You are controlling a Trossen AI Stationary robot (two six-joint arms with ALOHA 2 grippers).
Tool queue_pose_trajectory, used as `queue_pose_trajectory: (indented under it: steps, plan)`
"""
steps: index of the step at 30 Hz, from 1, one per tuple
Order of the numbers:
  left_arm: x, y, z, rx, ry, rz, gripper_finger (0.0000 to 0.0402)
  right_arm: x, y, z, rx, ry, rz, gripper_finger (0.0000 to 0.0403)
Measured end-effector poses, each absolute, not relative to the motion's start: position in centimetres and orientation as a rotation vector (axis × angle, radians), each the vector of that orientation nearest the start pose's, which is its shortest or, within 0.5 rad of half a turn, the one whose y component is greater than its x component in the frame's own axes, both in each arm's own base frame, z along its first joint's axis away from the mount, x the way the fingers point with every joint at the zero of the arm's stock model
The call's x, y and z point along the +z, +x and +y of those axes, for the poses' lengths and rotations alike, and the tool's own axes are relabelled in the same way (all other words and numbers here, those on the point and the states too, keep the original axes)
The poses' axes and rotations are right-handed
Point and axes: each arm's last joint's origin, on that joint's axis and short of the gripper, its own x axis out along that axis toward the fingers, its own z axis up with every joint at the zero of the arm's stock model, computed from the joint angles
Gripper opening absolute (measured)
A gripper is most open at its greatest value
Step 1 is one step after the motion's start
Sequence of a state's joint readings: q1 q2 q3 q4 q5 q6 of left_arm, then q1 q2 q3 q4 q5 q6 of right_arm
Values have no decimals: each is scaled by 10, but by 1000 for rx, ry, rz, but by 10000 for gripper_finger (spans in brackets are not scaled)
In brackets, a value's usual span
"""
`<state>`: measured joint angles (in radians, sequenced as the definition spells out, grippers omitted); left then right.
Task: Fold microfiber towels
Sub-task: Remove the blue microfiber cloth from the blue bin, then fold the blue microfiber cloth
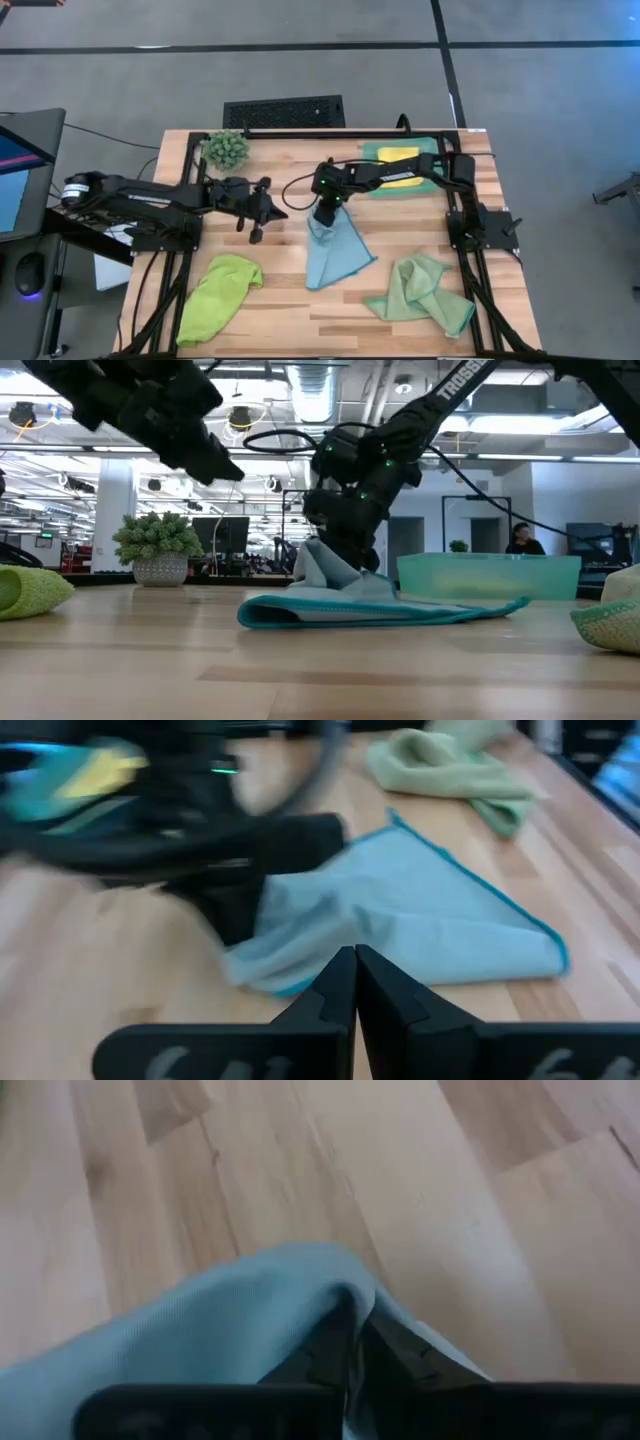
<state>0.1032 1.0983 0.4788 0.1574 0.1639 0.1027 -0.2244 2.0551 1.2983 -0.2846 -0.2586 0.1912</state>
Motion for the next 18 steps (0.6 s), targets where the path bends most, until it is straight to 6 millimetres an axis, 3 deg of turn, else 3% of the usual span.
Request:
queue_pose_trajectory:
  steps: [5,11,18]
  plan:
    - [182,239,14,-159,66,426,26,145,399,-85,-71,377,994,94]
    - [162,277,-6,-217,80,447,111,186,382,-84,-70,316,981,129]
    - [154,314,-21,12,213,591,205,223,351,-73,-130,278,1080,140]
